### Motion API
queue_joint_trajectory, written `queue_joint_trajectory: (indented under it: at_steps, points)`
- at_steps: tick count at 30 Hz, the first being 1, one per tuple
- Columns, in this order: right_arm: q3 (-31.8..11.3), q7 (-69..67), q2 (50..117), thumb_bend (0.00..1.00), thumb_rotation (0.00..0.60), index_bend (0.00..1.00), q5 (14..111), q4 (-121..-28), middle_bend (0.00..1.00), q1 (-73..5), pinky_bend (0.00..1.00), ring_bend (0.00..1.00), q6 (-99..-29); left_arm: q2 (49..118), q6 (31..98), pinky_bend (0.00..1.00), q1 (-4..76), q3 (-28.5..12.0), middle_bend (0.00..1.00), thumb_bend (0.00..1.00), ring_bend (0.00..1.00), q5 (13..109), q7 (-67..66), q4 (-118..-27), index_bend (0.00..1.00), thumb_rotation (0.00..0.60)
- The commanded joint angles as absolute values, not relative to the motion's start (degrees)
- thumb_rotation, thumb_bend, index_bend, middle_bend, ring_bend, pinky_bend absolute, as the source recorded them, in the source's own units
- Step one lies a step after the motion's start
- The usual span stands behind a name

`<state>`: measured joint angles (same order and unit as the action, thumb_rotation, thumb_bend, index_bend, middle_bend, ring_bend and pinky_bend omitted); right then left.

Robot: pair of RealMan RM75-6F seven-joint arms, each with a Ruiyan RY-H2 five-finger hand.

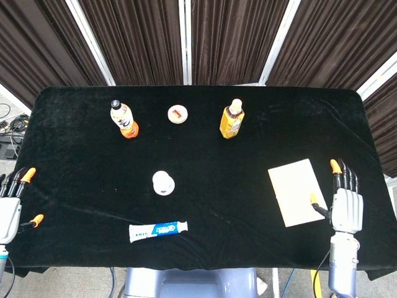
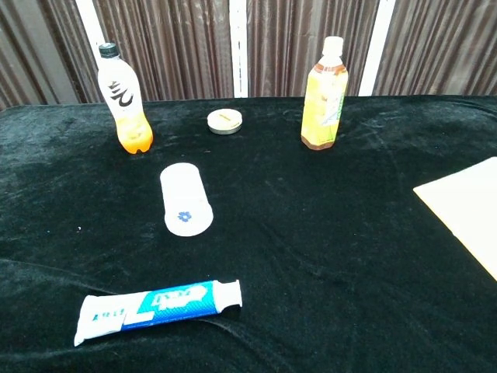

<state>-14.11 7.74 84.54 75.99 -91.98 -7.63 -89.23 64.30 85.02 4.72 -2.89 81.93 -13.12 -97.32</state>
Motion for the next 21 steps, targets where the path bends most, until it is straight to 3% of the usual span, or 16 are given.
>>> queue_joint_trajectory:
  at_steps: [1, 7, 15, 21]
  points:
    - [-14.1, 8.3, 84.3, 0.24, 0.600, 0.00, 76.4, -92.6, 0.00, -7.7, 0.00, 0.00, -89.6, 64.3, 85.0, 0.00, 4.7, -2.9, 0.00, 0.14, 0.00, 81.9, -13.1, -97.3, 0.00, 0.600]
    - [-13.3, 8.9, 83.6, 0.24, 0.600, 0.00, 77.0, -92.6, 0.00, -7.6, 0.00, 0.00, -89.3, 64.4, 84.9, 0.00, 4.8, -2.9, 0.00, 0.14, 0.00, 81.9, -13.2, -97.3, 0.00, 0.600]
    - [-6.0, 13.5, 74.9, 0.20, 0.600, 0.00, 82.7, -91.1, 0.00, -8.0, 0.00, 0.00, -83.2, 65.6, 87.6, 0.00, 4.6, -3.0, 0.00, 0.13, 0.00, 85.3, -10.1, -94.2, 0.00, 0.600]
    - [-3.0, 10.1, 71.6, 0.19, 0.600, 0.00, 87.2, -90.0, 0.00, -7.4, 0.00, 0.00, -83.3, 66.1, 87.7, 0.00, 4.6, -2.8, 0.00, 0.13, 0.00, 85.9, -10.1, -93.1, 0.00, 0.600]
